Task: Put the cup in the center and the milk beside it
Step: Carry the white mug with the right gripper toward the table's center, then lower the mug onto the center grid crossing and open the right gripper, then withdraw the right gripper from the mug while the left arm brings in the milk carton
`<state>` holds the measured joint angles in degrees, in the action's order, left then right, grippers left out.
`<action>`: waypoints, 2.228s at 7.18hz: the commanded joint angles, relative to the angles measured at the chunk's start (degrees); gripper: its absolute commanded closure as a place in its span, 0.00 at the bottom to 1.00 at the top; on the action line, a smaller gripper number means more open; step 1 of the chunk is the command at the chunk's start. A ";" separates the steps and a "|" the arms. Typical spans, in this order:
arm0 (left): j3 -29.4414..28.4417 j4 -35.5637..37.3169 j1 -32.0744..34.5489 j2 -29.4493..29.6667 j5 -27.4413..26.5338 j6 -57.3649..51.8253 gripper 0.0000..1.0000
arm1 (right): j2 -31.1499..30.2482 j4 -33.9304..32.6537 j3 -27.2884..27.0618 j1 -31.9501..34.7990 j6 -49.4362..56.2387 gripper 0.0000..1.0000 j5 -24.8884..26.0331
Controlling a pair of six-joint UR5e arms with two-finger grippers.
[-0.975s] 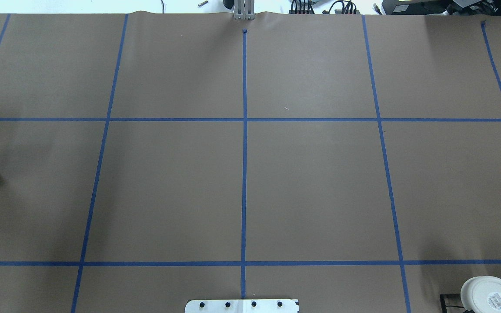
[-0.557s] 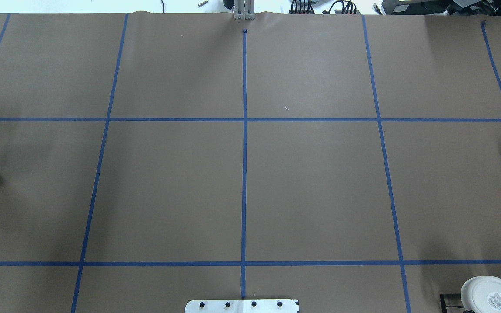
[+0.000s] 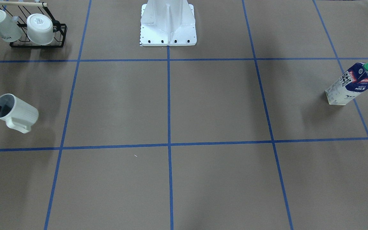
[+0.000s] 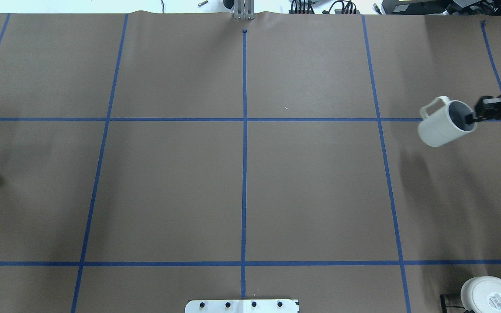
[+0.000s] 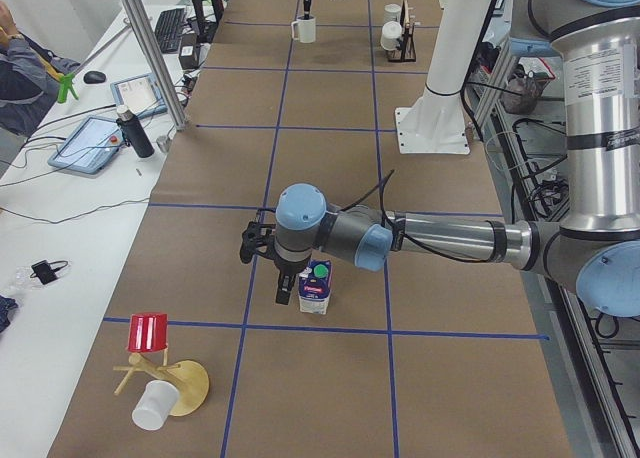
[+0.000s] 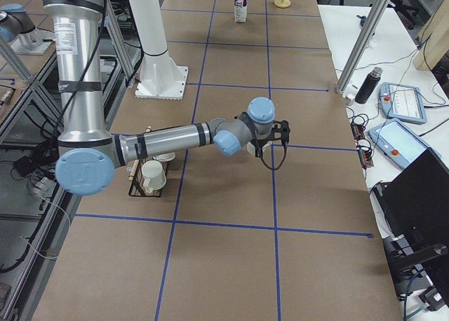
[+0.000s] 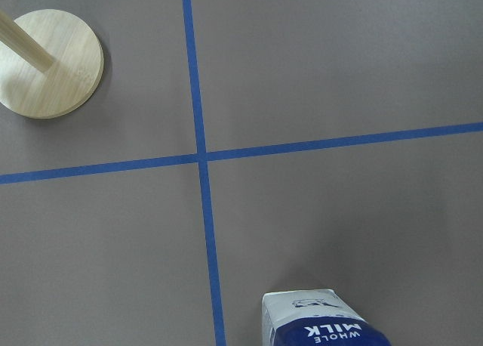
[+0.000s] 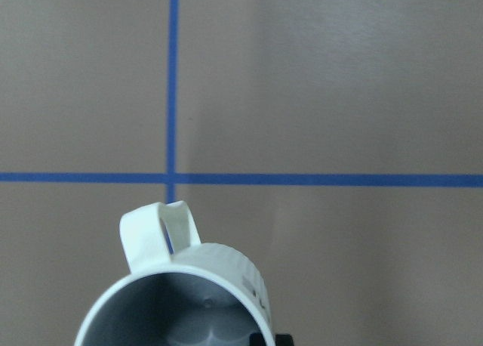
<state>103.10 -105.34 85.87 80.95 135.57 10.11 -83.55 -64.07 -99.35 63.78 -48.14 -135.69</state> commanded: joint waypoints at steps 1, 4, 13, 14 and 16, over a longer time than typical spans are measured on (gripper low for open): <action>-0.27 -0.04 -0.09 0.00 -0.05 0.00 0.02 | 16.86 -7.50 0.12 -14.86 -15.99 1.00 12.69; -0.18 -0.04 -0.18 0.17 -0.05 0.00 0.02 | 31.14 -17.50 3.00 -24.03 -24.94 1.00 22.63; 2.54 0.05 -7.82 -1.40 0.48 11.78 0.02 | 32.24 -19.43 6.72 -21.07 -24.54 0.00 21.87; 2.54 0.14 -8.61 -2.10 0.13 12.04 0.02 | 31.53 -19.43 6.45 -20.89 -24.63 0.00 21.70; 2.54 0.14 -10.71 -3.42 -3.88 13.26 0.02 | 31.44 -19.43 6.27 -20.19 -24.63 0.00 20.83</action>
<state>105.64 -105.22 76.74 78.33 134.49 22.44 -51.87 -83.49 -92.82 43.02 -72.78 -114.12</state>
